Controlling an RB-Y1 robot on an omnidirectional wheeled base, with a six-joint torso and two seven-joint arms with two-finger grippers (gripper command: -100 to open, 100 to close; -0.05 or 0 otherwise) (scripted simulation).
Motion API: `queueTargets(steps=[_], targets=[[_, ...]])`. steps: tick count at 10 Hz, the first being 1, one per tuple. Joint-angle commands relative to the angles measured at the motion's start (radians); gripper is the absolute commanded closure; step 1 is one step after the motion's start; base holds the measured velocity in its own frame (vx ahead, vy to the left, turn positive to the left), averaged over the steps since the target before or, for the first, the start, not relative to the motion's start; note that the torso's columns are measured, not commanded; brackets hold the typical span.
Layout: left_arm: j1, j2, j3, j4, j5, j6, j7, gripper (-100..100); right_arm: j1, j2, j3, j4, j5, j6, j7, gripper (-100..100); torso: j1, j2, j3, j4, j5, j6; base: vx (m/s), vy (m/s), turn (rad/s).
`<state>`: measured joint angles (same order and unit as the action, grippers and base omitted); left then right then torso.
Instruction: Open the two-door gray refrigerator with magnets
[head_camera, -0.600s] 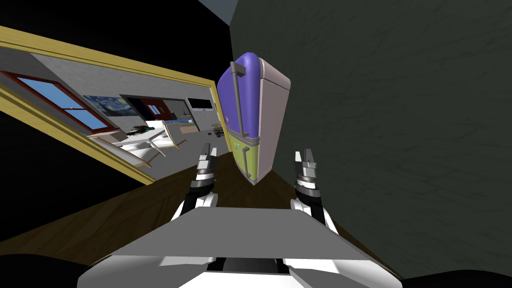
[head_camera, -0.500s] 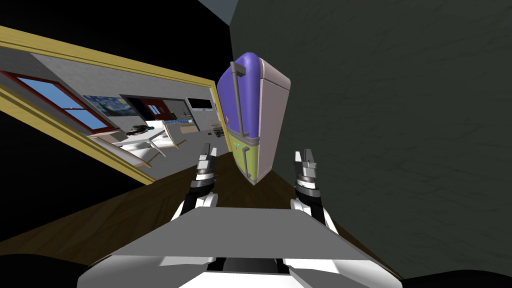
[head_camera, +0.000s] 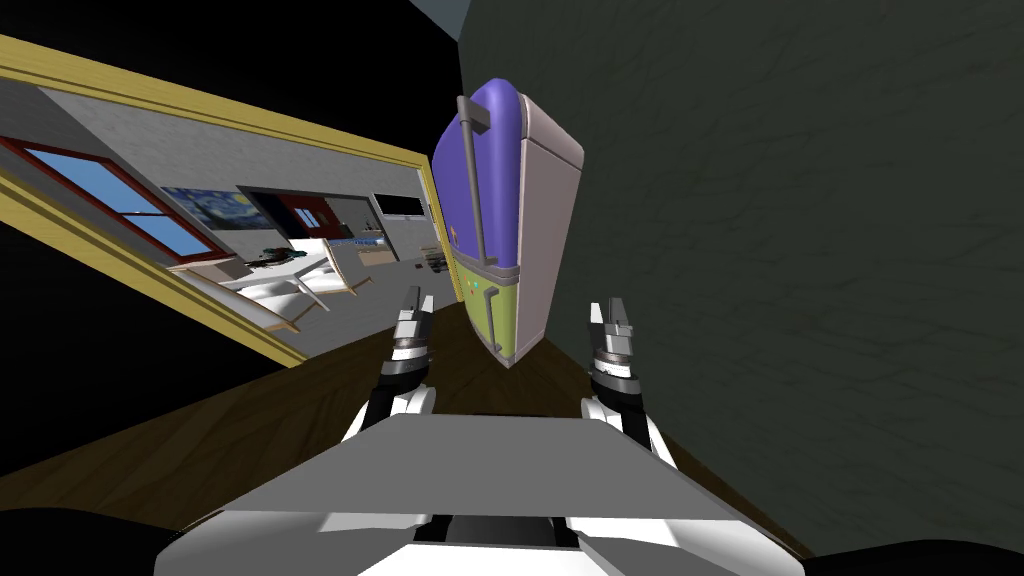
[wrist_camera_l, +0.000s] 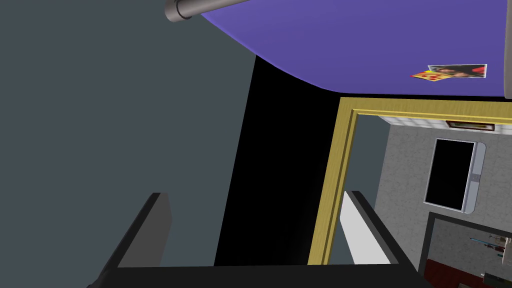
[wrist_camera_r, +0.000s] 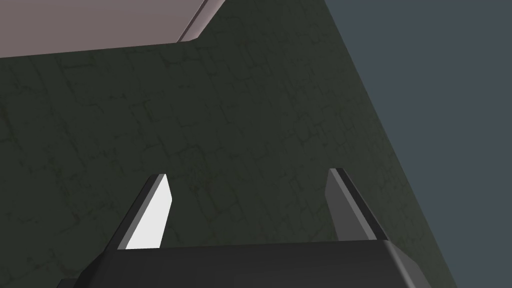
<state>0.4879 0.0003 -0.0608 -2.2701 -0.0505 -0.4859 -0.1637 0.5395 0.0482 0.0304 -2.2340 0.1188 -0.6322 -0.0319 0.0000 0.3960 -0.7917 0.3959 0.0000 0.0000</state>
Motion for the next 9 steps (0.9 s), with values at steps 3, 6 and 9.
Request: queueTargets(steps=[3,6,9], targets=[[0.0,0.0,0.0,0.0,0.0,0.0,0.0,0,0.0,0.0,0.0,0.0,0.0,0.0,0.0,0,0.0,0.222,-0.443,0.221,0.0,0.0,0.0,0.0,0.0],[-0.03,0.076,0.022,0.006,0.0,0.036,0.0,-100,0.0,0.0,0.0,0.0,0.0,0.0,0.0,0,-0.001,0.338,-0.679,0.338,0.0,0.0,0.013,-0.022,-0.002],[-0.08,0.123,0.058,0.014,0.001,0.094,0.001,-100,0.0,0.0,0.0,0.0,0.0,0.0,0.0,0,-0.001,0.341,-0.685,0.342,0.0,0.0,0.027,-0.054,-0.004]])
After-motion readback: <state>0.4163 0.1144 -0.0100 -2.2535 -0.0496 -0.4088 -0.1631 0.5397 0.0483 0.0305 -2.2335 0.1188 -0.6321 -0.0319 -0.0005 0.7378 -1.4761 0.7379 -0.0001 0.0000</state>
